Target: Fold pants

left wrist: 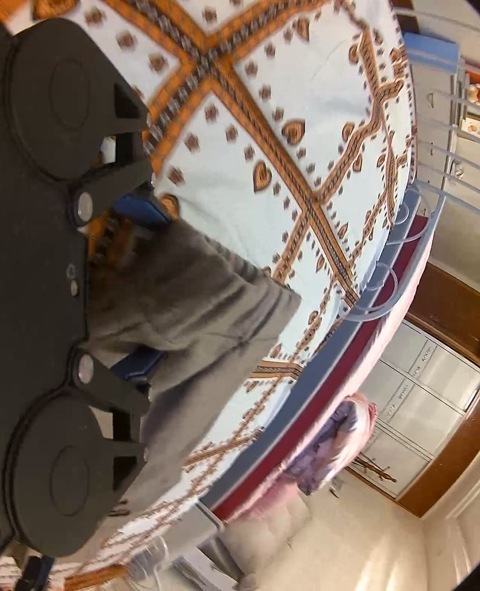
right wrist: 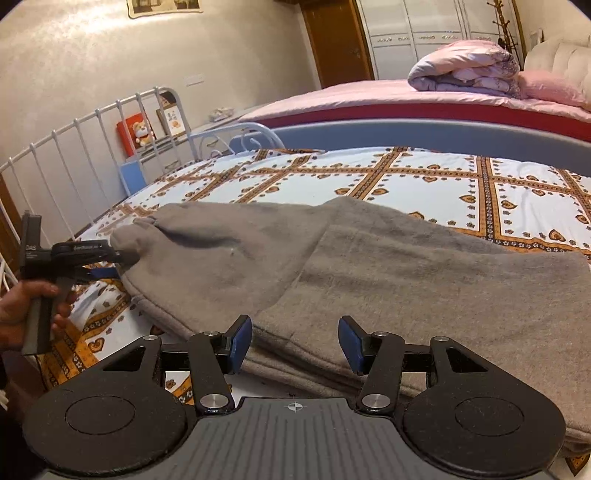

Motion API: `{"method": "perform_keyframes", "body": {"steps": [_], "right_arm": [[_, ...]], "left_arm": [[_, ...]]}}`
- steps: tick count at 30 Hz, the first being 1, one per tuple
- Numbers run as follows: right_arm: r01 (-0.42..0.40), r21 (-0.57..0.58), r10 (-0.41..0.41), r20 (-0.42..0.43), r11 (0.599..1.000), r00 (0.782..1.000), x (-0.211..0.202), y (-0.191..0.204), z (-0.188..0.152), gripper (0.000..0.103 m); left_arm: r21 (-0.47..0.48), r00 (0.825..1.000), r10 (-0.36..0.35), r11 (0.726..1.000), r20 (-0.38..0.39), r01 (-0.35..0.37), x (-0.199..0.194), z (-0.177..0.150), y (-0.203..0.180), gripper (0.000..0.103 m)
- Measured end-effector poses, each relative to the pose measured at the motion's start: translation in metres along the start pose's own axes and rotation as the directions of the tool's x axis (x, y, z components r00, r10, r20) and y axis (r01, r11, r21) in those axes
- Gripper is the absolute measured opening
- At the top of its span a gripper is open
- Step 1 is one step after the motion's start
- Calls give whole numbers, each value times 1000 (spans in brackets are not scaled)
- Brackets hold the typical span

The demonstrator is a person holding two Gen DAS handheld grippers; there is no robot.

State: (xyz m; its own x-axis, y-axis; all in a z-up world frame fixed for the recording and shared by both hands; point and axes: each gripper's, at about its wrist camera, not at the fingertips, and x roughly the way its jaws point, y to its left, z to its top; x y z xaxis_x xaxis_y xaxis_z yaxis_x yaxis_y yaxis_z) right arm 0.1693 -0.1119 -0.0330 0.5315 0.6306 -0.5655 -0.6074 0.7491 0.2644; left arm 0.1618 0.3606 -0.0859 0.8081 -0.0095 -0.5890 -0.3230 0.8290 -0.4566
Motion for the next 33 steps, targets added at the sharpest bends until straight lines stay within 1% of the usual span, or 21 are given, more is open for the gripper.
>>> {"method": "perform_keyframes", "body": {"steps": [1, 2, 3, 5, 6, 8, 9, 10, 11, 12, 13, 14, 15, 17, 19, 21, 22, 24, 27, 30, 33], "right_arm": [[1, 5, -1, 2, 1000, 1000, 0, -1, 1, 53], [4, 7, -4, 4, 1000, 1000, 1, -2, 1, 53], [6, 10, -6, 4, 1000, 1000, 2, -2, 1, 53], [14, 12, -14, -1, 1000, 1000, 6, -2, 3, 53], [22, 8, -22, -1, 1000, 1000, 9, -1, 3, 53], [39, 3, -39, 7, 999, 999, 13, 0, 6, 53], [41, 4, -41, 11, 999, 999, 15, 1, 6, 53], [46, 2, -46, 15, 999, 999, 18, 3, 7, 53], [58, -12, -58, 9, 998, 998, 22, 5, 7, 53], [89, -44, -90, -24, 995, 996, 32, 10, 5, 53], [122, -67, -128, -81, 990, 989, 45, 12, 1, 54], [129, -62, -134, -97, 990, 986, 52, 11, -3, 58], [132, -40, -135, -77, 990, 988, 51, 9, -3, 59], [129, 9, -128, -80, 992, 989, 44, 5, 5, 59], [118, 32, -117, -11, 993, 993, 25, -2, 11, 59], [124, 49, -125, 10, 991, 992, 10, -14, 19, 60], [131, 84, -132, 9, 988, 991, 3, -24, 22, 60], [139, 177, -145, 24, 974, 989, -13, -44, 27, 60], [162, 290, -179, 34, 943, 983, -37, -73, 29, 60], [184, 345, -211, 43, 920, 976, -64, -96, 28, 60], [205, 364, -245, 67, 908, 967, -96, -111, 27, 60]], "left_arm": [[0, 1000, -5, 1000, 1, 5, 5, 1, 0, 59], [3, 1000, -9, 1000, -2, 9, 9, 2, 0, 49], [0, 1000, -20, 1000, -4, 20, 10, 4, 0, 42], [-38, 997, -66, 997, 42, 67, -1, 8, 1, 27], [-30, 995, -77, 996, 69, 79, -12, 10, -4, 25], [23, 990, -89, 996, 109, 87, -34, 10, -19, 23], [36, 991, -79, 996, 110, 75, -41, 8, -23, 23], [49, 994, -47, 998, 95, 43, -43, 5, -26, 23], [48, 998, -10, 999, 60, 8, -38, 1, -23, 23], [57, 999, 34, 998, 8, -35, -29, -4, -20, 24], [77, 996, 76, 994, -37, -73, -19, -10, -14, 28], [69, 998, 59, 996, -34, -56, -18, -13, -10, 28], [51, 999, 44, 998, -21, -43, -20, -11, -8, 28], [33, 999, 35, 999, 5, -35, -26, -7, -13, 27], [62, 999, 24, 998, 41, -27, -33, -4, -26, 25], [57, 996, -26, 998, 84, 21, -43, 1, -39, 25], [61, 994, -47, 997, 100, 41, -45, 3, -48, 25], [114, 987, -93, 990, 130, 78, -50, 2, -78, 25], [140, 979, -158, 980, 131, 139, -43, -3, -127, 25], [193, 973, -215, 962, 90, 194, -28, -19, -185, 25], [313, 963, -270, 916, 18, 251, -9, -47, -250, 25]]}}
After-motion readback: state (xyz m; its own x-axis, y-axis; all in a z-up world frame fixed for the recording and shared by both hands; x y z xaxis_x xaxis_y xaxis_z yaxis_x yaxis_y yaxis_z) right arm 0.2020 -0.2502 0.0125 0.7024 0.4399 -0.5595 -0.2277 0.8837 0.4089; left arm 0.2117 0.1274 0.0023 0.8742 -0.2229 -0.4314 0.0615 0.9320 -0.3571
